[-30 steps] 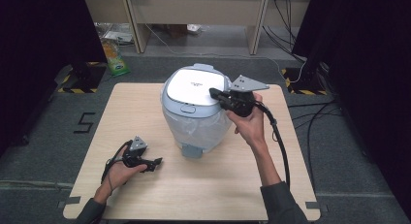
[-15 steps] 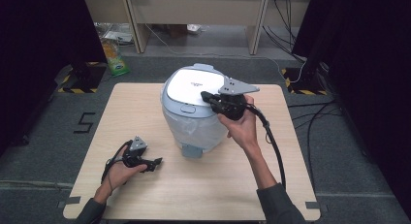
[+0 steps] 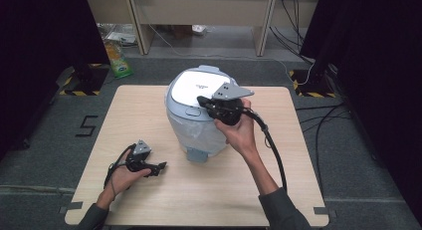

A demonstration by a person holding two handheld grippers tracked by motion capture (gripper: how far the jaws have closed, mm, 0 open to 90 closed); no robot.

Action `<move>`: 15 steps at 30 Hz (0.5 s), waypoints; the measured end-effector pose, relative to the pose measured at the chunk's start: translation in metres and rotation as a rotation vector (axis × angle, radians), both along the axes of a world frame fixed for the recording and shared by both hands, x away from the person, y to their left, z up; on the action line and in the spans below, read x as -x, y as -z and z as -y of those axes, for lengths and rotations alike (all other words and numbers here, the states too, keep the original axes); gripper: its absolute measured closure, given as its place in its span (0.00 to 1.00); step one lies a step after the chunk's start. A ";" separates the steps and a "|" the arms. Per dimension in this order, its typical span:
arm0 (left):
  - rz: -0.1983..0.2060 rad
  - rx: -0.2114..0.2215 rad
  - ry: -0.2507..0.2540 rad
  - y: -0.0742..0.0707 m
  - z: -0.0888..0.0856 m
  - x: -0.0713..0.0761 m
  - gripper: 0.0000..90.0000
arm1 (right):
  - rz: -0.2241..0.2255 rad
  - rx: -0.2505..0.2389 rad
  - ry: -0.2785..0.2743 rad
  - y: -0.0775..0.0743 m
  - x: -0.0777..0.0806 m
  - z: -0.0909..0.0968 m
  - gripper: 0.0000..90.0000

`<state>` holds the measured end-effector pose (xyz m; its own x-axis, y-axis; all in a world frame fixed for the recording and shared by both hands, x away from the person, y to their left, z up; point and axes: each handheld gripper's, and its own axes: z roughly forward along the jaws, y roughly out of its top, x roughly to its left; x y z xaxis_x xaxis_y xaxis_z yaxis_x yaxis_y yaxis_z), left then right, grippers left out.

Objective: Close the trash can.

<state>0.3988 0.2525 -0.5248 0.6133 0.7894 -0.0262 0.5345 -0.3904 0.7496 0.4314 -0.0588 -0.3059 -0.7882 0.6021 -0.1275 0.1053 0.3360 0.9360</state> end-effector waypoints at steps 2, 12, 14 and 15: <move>0.000 0.000 0.000 0.000 0.000 0.000 0.13 | 0.004 0.005 0.004 0.000 0.001 -0.001 1.00; 0.000 0.000 0.001 0.000 0.000 0.000 0.14 | -0.015 0.028 0.004 0.000 0.003 -0.005 0.96; 0.003 0.003 0.000 0.000 0.000 0.000 0.14 | -0.031 0.008 0.009 0.000 0.002 -0.001 0.90; 0.002 0.002 0.000 0.000 0.000 0.000 0.14 | -0.033 0.000 0.014 0.000 0.002 0.002 0.90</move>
<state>0.3989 0.2526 -0.5250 0.6130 0.7896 -0.0264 0.5329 -0.3885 0.7517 0.4299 -0.0607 -0.3058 -0.7835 0.6130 -0.1016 0.1405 0.3341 0.9320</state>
